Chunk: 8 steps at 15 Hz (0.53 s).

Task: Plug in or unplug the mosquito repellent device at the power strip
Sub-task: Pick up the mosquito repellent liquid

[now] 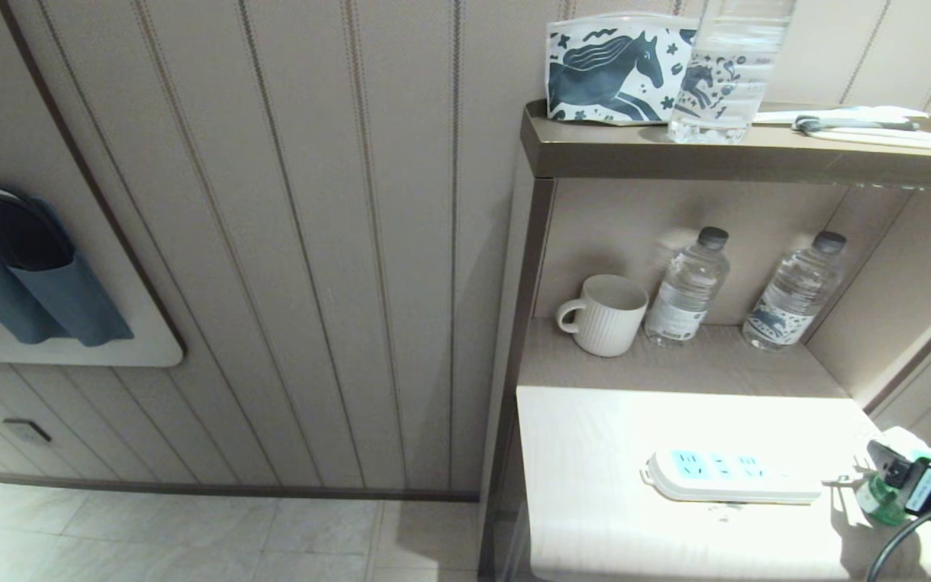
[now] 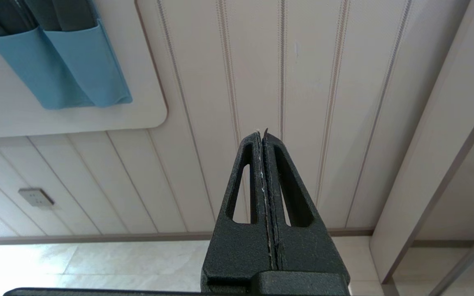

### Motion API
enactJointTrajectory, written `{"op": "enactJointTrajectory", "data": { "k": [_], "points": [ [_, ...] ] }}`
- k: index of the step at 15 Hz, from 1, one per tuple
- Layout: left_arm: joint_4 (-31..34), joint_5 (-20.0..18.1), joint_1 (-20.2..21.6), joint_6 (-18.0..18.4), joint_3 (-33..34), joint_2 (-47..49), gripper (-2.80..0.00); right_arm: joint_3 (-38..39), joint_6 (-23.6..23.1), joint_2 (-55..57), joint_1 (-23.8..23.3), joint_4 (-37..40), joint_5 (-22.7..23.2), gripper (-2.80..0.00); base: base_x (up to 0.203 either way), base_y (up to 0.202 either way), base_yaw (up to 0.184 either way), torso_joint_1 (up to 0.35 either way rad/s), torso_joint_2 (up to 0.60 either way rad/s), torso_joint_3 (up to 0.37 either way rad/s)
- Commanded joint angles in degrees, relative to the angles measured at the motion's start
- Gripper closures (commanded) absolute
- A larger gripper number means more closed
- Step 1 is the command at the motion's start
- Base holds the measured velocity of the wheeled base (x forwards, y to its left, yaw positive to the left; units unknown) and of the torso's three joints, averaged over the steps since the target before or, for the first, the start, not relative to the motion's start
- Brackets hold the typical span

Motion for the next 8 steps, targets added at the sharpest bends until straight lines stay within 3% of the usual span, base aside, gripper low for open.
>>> {"op": "enactJointTrajectory", "data": {
  "k": [1,8],
  "points": [
    [0.0,0.0,0.0,0.0,0.0,0.0,0.00,0.0,0.0,0.2,0.0,0.4,0.1,-2.80,0.000,0.000,0.000,0.000,0.00,0.000],
    [0.0,0.0,0.0,0.0,0.0,0.0,0.00,0.0,0.1,-0.4,0.0,3.3,2.4,-2.80,0.000,0.000,0.000,0.000,0.00,0.000]
  ]
}}
